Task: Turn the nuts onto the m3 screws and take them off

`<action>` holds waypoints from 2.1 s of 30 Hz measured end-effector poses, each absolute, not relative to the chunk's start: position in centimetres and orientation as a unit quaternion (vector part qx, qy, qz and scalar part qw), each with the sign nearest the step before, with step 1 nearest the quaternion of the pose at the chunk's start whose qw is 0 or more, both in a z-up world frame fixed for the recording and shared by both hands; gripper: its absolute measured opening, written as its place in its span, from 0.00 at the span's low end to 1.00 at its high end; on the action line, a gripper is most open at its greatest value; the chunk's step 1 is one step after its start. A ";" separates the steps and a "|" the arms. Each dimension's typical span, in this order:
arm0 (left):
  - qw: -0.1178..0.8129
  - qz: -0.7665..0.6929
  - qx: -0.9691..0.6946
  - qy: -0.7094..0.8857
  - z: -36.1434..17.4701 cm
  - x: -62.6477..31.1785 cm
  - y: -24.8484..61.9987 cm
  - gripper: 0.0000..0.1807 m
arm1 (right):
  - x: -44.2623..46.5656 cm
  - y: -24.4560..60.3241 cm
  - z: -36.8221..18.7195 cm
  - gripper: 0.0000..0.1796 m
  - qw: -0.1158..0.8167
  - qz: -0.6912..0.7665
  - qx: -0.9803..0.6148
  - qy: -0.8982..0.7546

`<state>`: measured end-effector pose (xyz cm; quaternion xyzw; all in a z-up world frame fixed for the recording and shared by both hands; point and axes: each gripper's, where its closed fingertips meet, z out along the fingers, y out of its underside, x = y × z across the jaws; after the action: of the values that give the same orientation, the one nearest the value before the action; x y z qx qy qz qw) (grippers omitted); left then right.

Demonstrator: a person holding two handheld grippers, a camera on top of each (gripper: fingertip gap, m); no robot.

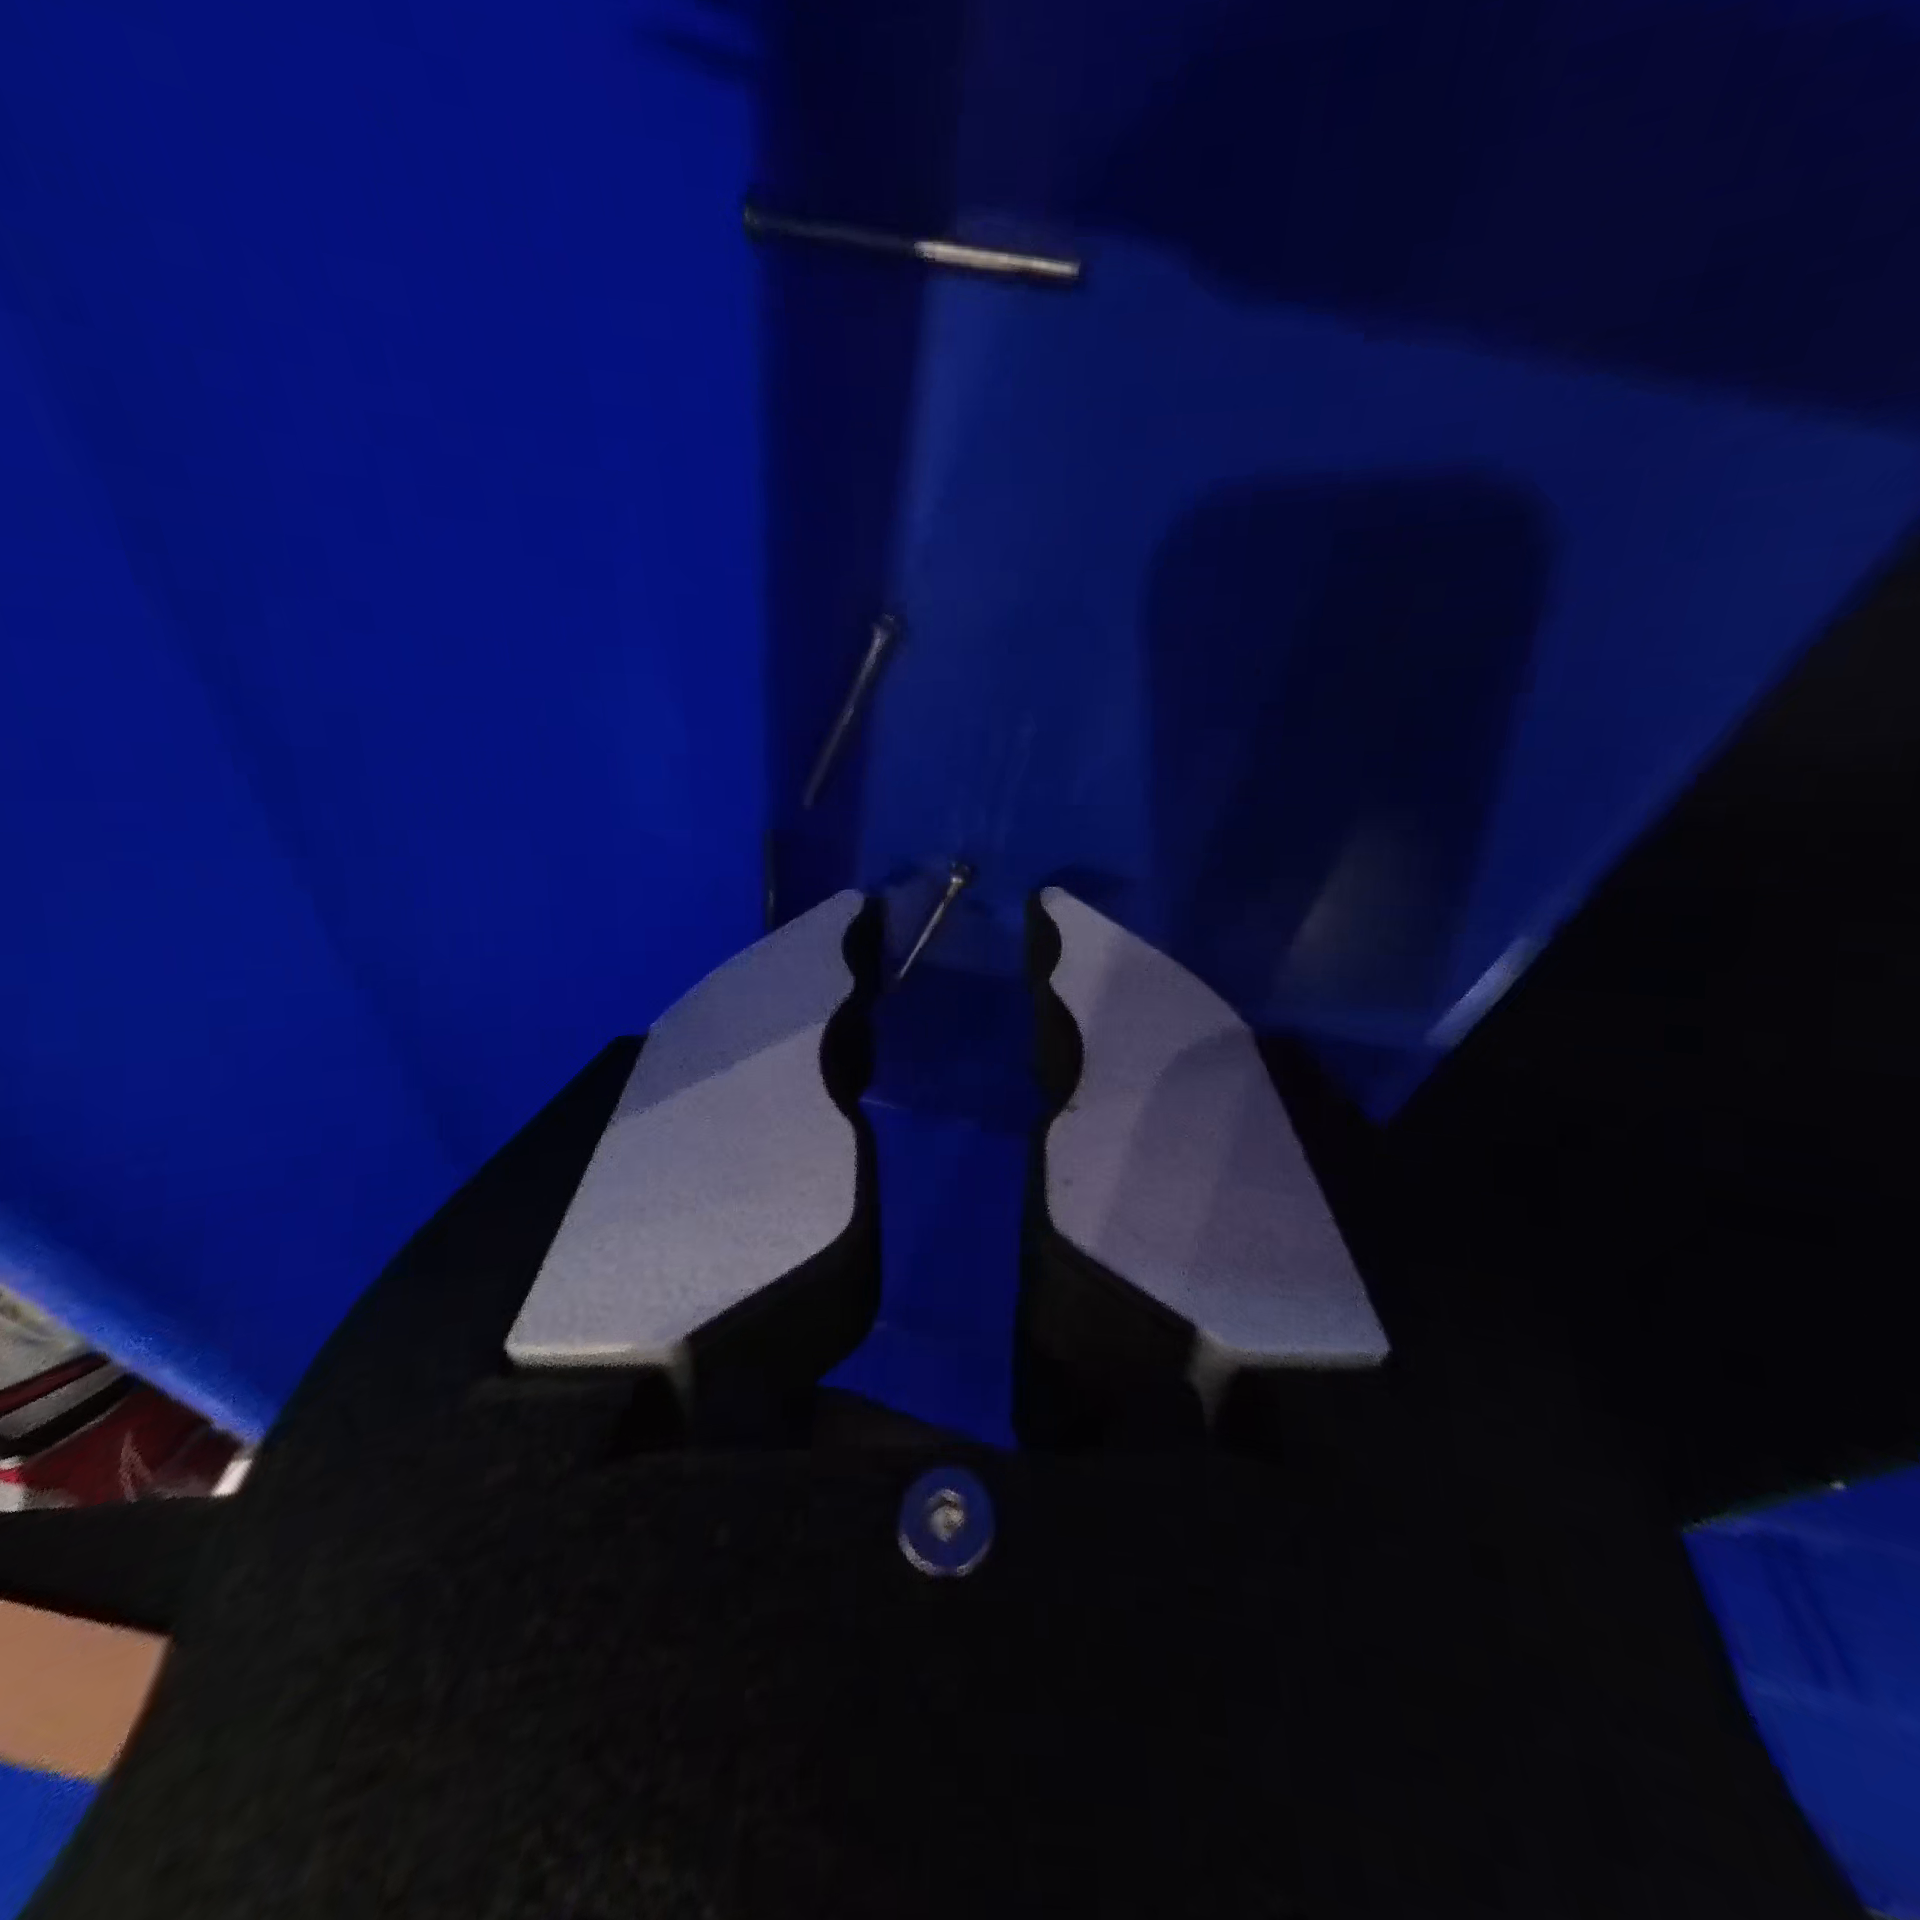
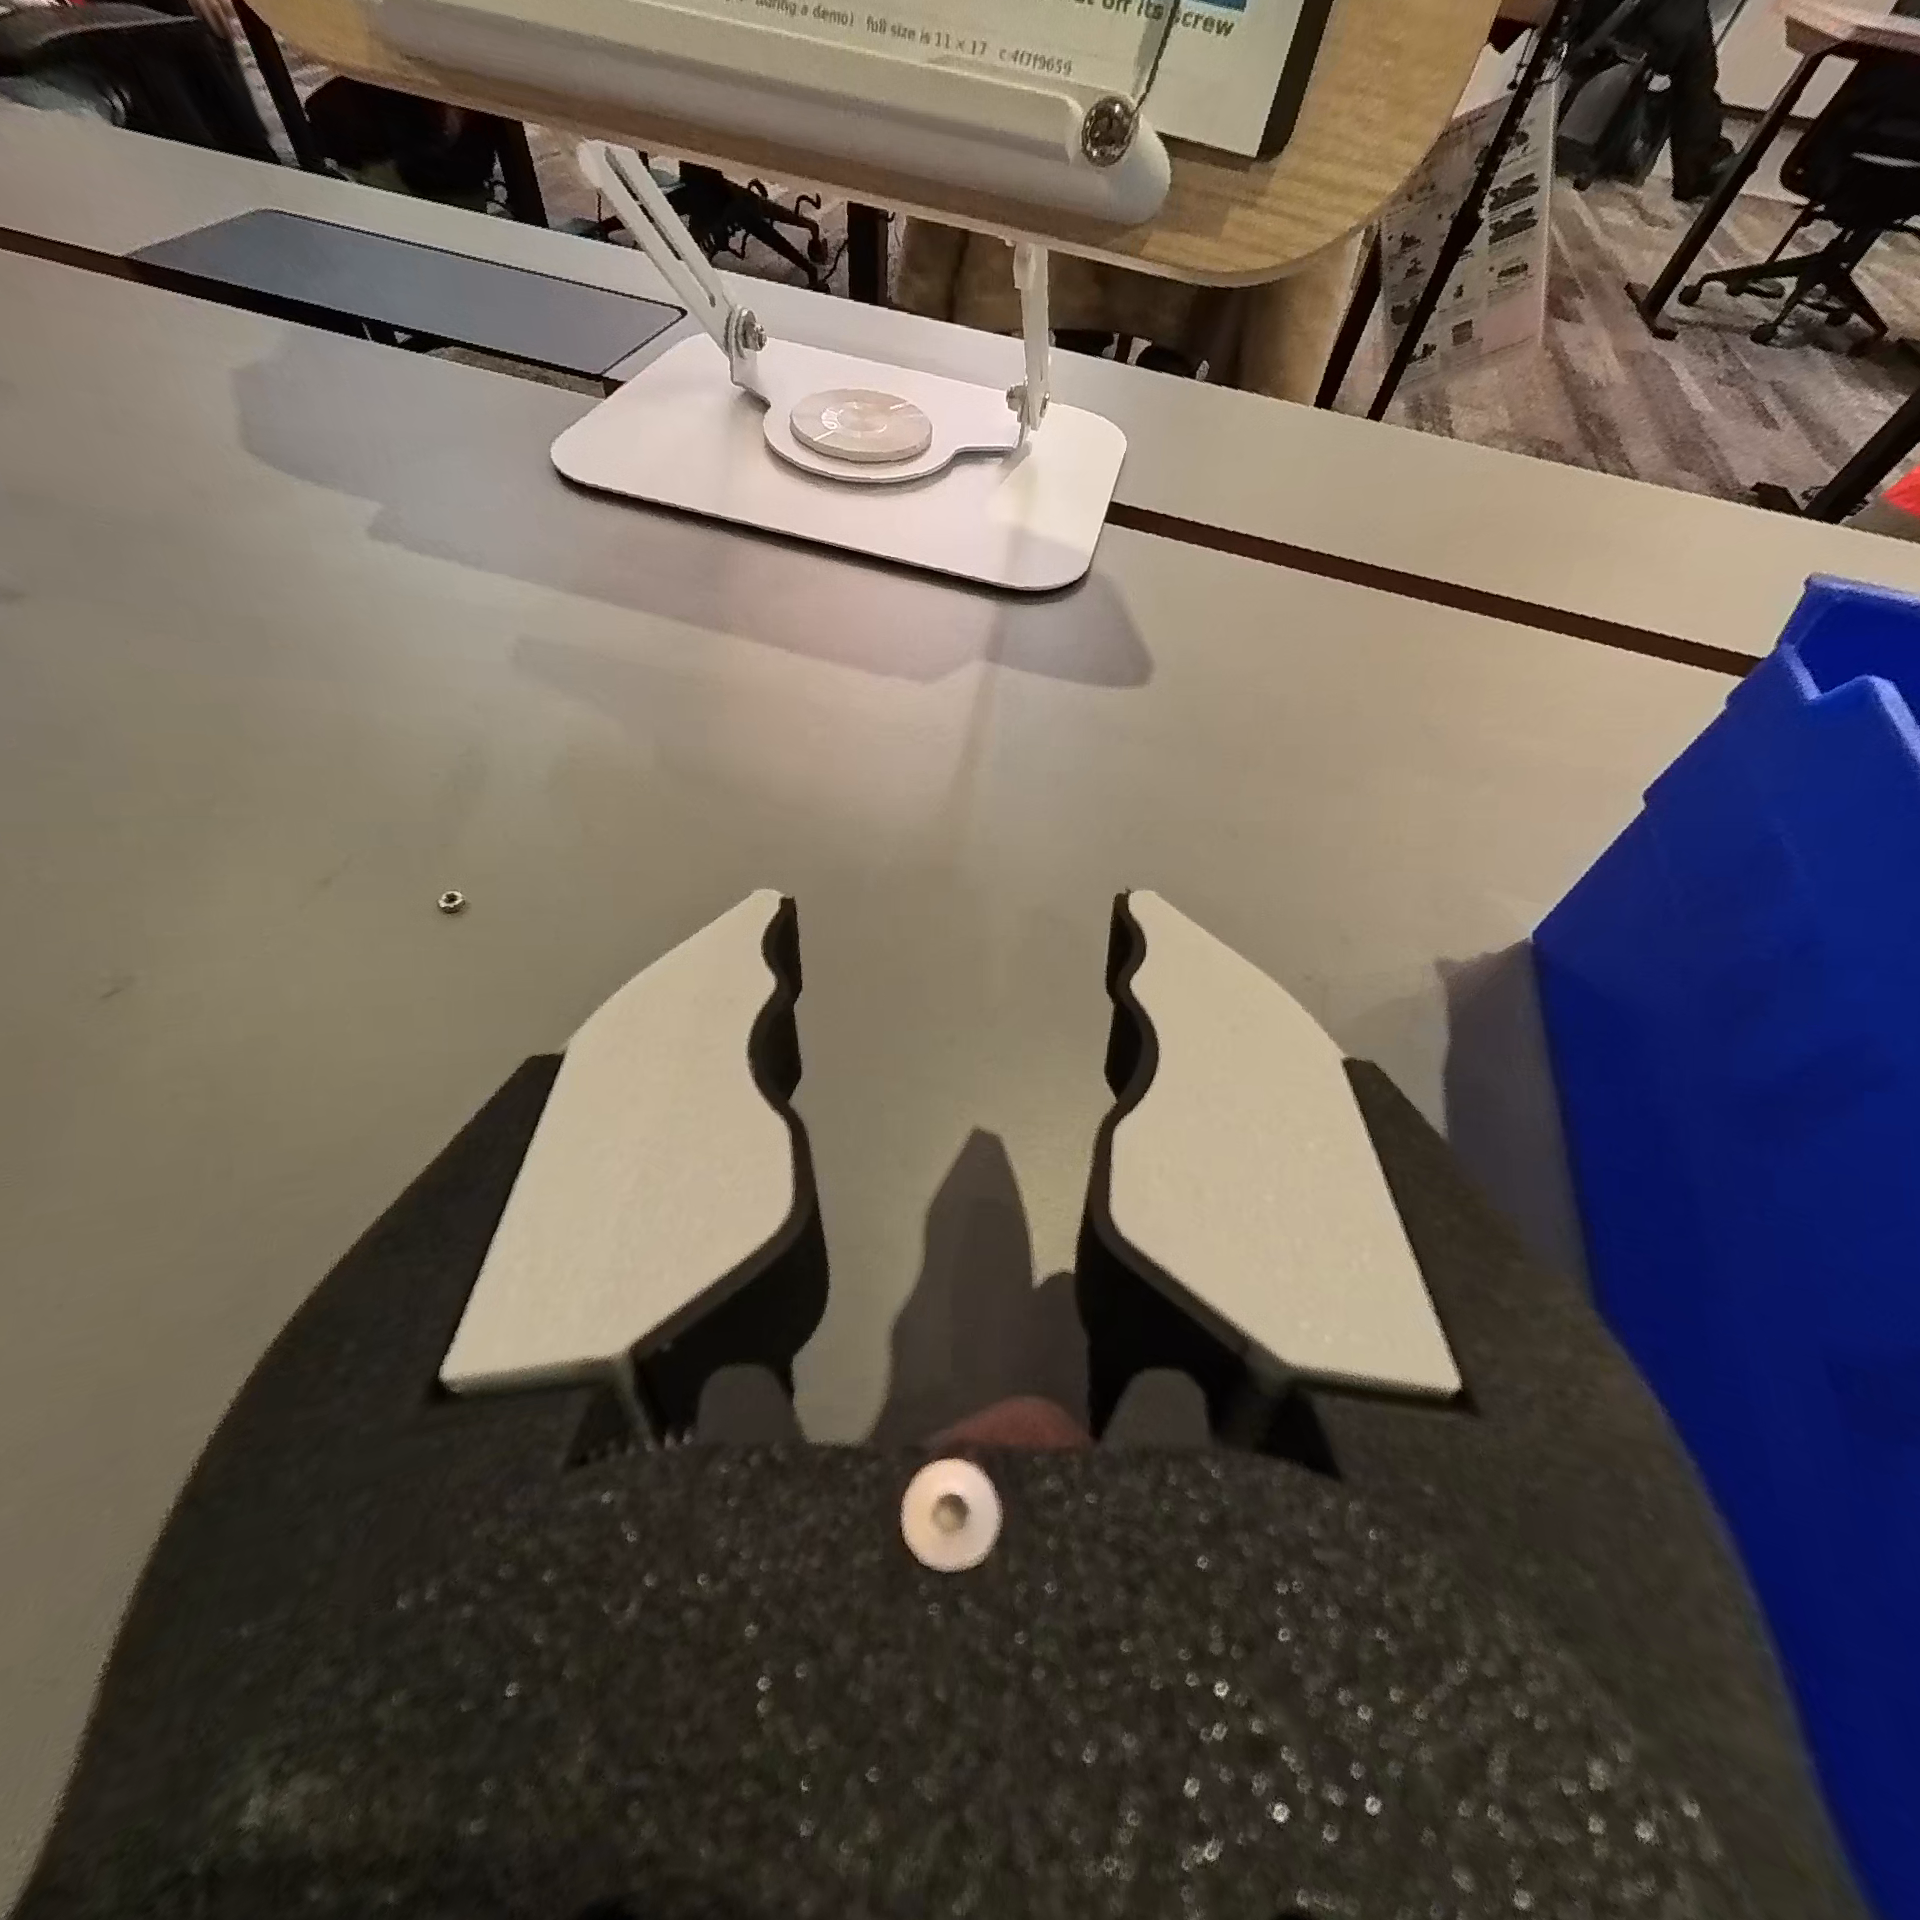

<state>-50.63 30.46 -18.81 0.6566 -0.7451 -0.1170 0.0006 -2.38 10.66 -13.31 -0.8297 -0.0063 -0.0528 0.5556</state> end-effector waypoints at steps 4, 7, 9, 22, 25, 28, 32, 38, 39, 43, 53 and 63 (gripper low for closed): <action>0.007 -0.103 0.658 -0.746 -19.0 -50.3 30.3 0.06 | -2.4 10.7 -13.3 0.32 0.556 -0.055 -0.829 -0.010; 0.006 -0.094 0.658 -0.747 -19.0 -50.2 30.3 0.03 | -2.5 10.6 -13.3 0.32 0.555 -0.062 -0.829 -0.016; 0.004 -0.091 0.660 -0.745 -19.0 -50.2 30.3 0.03 | -2.5 10.6 -13.2 0.32 0.556 -0.062 -0.829 -0.016; -0.117 -0.049 0.674 -0.727 -12.9 -47.3 29.3 0.02 | -2.6 10.6 -13.1 0.31 0.561 -0.057 -0.826 -0.014; -0.179 0.010 0.668 -0.722 -9.1 -44.6 27.1 0.02 | -2.7 10.7 -13.0 0.31 0.563 -0.051 -0.825 -0.015; -0.266 0.115 0.638 -0.714 -3.9 -39.7 22.9 0.02 | -3.3 10.7 -12.8 0.31 0.569 -0.042 -0.821 -0.021; -0.358 0.221 0.610 -0.672 1.0 -33.4 17.3 0.02 | -4.2 10.8 -12.4 0.31 0.579 -0.026 -0.814 -0.036; -0.456 0.271 0.628 -0.569 0.7 -25.7 12.0 0.02 | -5.2 10.6 -12.0 0.30 0.587 0.001 -0.807 -0.063; -0.466 0.296 0.624 -0.552 0.5 -24.7 10.7 0.02 | -5.7 10.5 -11.9 0.30 0.589 0.015 -0.805 -0.071; -0.472 0.413 0.620 -0.472 -0.5 -22.1 7.1 0.01 | -8.8 9.7 -11.2 0.27 0.599 0.079 -0.784 -0.144; -0.439 0.539 0.580 -0.425 -2.0 -18.5 4.4 0.01 | -18.9 3.1 -5.5 0.12 0.612 0.292 -0.682 -0.275; -0.430 0.578 0.563 -0.405 -2.7 -17.9 3.3 0.02 | -19.3 3.7 -5.7 0.02 0.599 0.274 -0.699 -0.278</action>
<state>-17.87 3.34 -2.67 0.5629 -0.4045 0.5781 -0.4304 -19.26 3.69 -5.73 -0.6993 -0.2782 0.2738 0.5988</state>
